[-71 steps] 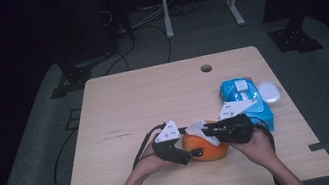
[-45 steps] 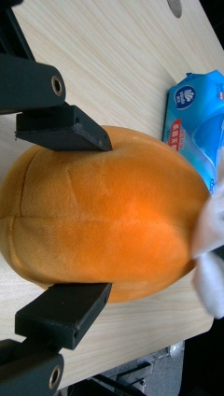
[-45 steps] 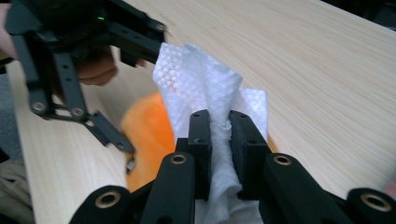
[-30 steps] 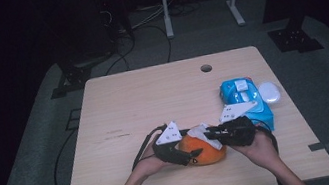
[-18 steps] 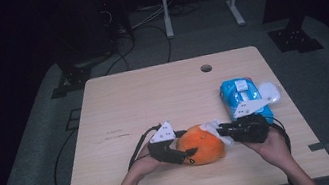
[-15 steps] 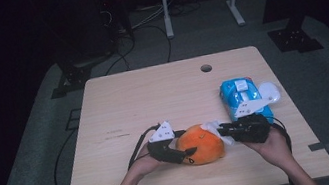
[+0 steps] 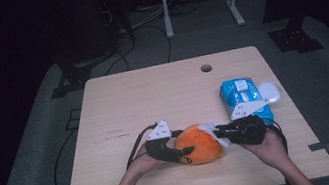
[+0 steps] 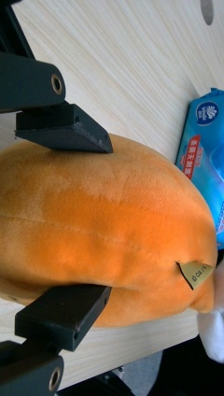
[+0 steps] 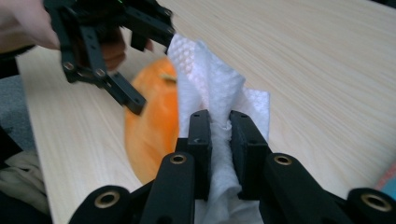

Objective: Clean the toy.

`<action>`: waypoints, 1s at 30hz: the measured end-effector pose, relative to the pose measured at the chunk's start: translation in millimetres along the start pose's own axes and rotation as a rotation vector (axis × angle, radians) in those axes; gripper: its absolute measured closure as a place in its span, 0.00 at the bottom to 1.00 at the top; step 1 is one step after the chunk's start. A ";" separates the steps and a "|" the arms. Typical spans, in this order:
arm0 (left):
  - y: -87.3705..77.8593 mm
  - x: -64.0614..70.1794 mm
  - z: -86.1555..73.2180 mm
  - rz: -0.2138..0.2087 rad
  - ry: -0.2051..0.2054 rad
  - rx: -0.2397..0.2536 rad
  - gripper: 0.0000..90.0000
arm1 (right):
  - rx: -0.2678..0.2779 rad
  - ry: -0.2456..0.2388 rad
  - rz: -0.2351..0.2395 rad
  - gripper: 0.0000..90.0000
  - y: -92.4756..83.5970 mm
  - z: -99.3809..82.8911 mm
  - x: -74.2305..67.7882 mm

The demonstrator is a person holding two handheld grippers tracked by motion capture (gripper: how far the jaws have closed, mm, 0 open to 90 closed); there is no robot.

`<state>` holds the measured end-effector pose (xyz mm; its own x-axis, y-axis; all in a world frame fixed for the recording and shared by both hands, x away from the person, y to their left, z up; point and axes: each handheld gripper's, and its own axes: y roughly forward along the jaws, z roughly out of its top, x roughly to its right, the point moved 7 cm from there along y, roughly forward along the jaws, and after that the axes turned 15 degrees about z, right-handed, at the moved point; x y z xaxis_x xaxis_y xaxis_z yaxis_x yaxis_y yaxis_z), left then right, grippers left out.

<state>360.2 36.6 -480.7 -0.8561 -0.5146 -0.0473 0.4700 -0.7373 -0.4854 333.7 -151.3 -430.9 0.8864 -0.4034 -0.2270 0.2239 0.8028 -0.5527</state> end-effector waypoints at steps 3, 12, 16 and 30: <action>0.3 2.5 2.3 0.004 0.014 -0.001 0.32 | 0.003 0.025 0.003 0.87 -0.5 -3.8 4.5; 3.9 28.6 16.7 0.025 0.155 0.013 0.31 | 0.050 -0.028 0.032 0.87 2.3 18.1 -13.3; 3.7 33.2 18.1 0.036 0.195 0.008 0.30 | 0.000 -0.063 0.023 0.87 14.5 16.9 -16.9; 2.5 26.4 23.5 0.010 0.048 0.009 0.32 | -0.003 -0.048 -0.004 0.87 1.5 14.4 -8.2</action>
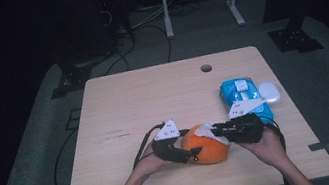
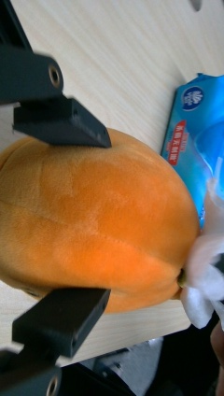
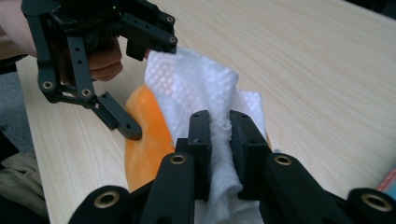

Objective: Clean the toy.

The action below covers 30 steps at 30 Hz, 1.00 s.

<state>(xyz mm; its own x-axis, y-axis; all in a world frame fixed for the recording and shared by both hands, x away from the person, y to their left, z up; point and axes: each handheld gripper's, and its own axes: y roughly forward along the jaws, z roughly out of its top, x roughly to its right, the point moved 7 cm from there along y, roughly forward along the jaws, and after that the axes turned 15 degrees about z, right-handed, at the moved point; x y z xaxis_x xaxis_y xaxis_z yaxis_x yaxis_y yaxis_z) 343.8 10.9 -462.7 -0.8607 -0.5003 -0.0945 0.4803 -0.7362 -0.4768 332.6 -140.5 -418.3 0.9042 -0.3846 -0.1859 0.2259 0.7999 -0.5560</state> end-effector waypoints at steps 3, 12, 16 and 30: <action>0.1 9.6 7.8 0.017 0.054 0.007 0.33 | -0.001 -0.038 0.012 0.87 3.3 8.8 -12.2; 5.2 25.0 8.6 0.021 0.133 -0.017 0.32 | -0.111 -0.152 0.017 0.87 39.3 16.0 -41.2; 6.0 19.7 4.8 0.020 0.105 -0.023 0.33 | -0.099 -0.125 0.017 0.87 33.7 14.9 -35.1; 9.2 -9.9 -13.8 -0.008 -0.116 -0.046 0.33 | -0.078 -0.039 -0.068 0.87 -7.9 -7.3 -2.9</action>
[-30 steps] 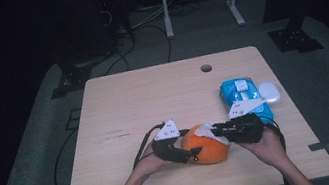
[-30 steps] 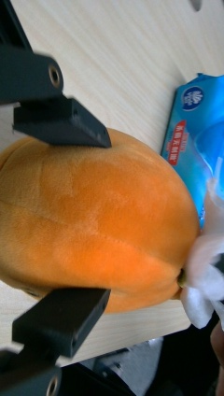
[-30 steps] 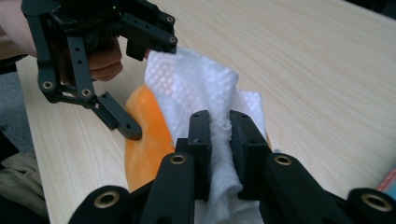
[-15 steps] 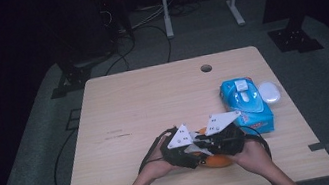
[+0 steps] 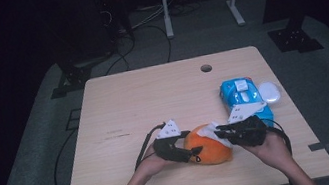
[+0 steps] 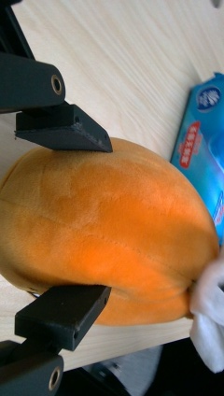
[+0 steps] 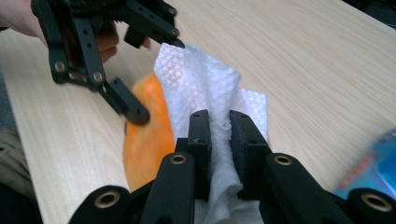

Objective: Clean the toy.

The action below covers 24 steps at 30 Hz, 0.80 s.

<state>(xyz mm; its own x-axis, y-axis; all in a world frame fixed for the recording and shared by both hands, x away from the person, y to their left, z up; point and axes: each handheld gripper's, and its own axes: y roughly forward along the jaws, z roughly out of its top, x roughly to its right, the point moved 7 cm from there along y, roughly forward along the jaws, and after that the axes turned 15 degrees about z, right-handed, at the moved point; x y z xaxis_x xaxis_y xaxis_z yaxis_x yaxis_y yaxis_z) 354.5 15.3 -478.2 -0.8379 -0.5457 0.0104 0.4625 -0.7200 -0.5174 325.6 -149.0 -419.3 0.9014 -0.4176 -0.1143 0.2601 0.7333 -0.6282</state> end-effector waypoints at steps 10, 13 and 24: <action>-4.1 8.2 -0.1 -0.015 0.080 -0.007 0.31 | 0.053 0.045 0.057 0.87 -1.2 1.1 2.0; -4.8 10.3 0.7 -0.022 0.092 -0.013 0.28 | 0.071 0.066 0.057 0.87 -1.7 0.0 7.5; -8.2 12.5 7.8 -0.074 0.056 -0.011 0.09 | 0.005 0.067 0.187 0.87 18.0 -10.8 -6.1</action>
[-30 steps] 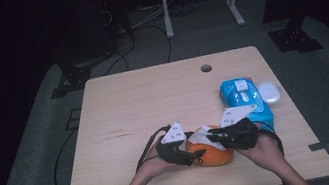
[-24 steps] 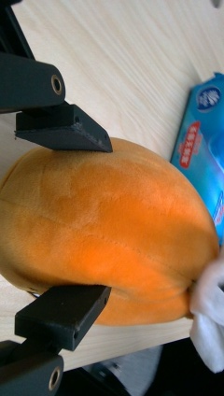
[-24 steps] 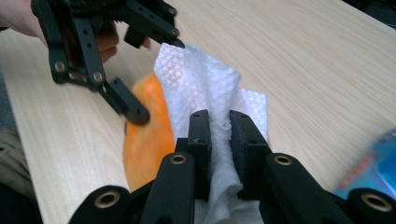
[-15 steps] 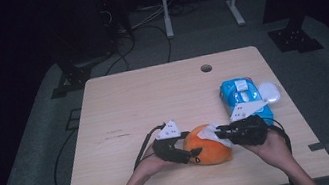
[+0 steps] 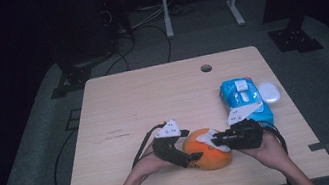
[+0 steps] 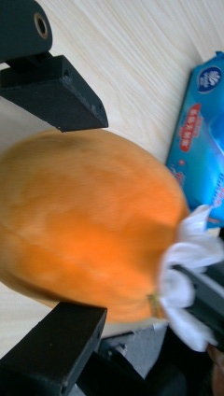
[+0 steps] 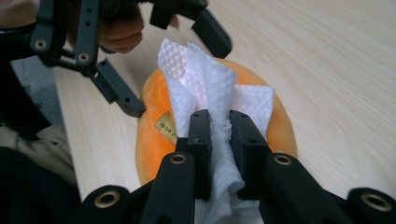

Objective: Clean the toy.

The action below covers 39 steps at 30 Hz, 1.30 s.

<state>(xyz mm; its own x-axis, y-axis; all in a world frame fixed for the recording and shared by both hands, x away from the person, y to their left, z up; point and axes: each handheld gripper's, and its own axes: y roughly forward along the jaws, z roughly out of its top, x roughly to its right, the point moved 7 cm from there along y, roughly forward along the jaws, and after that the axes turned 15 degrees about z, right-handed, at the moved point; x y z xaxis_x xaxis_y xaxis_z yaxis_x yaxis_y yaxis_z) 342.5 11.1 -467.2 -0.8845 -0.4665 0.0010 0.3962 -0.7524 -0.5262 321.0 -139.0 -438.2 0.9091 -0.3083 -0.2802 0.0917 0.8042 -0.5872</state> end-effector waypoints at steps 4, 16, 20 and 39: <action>3.2 4.9 -6.9 -0.009 0.016 -0.008 0.20 | -0.021 -0.015 0.014 0.87 5.1 1.1 -5.7; 4.1 15.9 -4.0 0.044 0.057 -0.013 0.27 | 0.037 -0.029 -0.060 0.87 7.4 16.9 -3.7; 4.2 19.6 -2.0 0.054 0.075 -0.010 0.28 | 0.060 -0.002 -0.067 0.87 -3.8 5.2 1.7; 0.0 16.1 -0.4 0.030 0.044 -0.028 0.16 | 0.055 -0.001 -0.102 0.87 -12.5 -3.6 3.9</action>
<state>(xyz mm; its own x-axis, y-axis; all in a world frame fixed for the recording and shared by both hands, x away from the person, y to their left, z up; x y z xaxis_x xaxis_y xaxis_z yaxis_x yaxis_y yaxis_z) 328.2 3.8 -467.5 -0.8825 -0.4673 -0.0525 0.4163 -0.7245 -0.5494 322.0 -152.1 -434.6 0.8942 -0.3895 -0.2207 0.2058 0.7955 -0.5699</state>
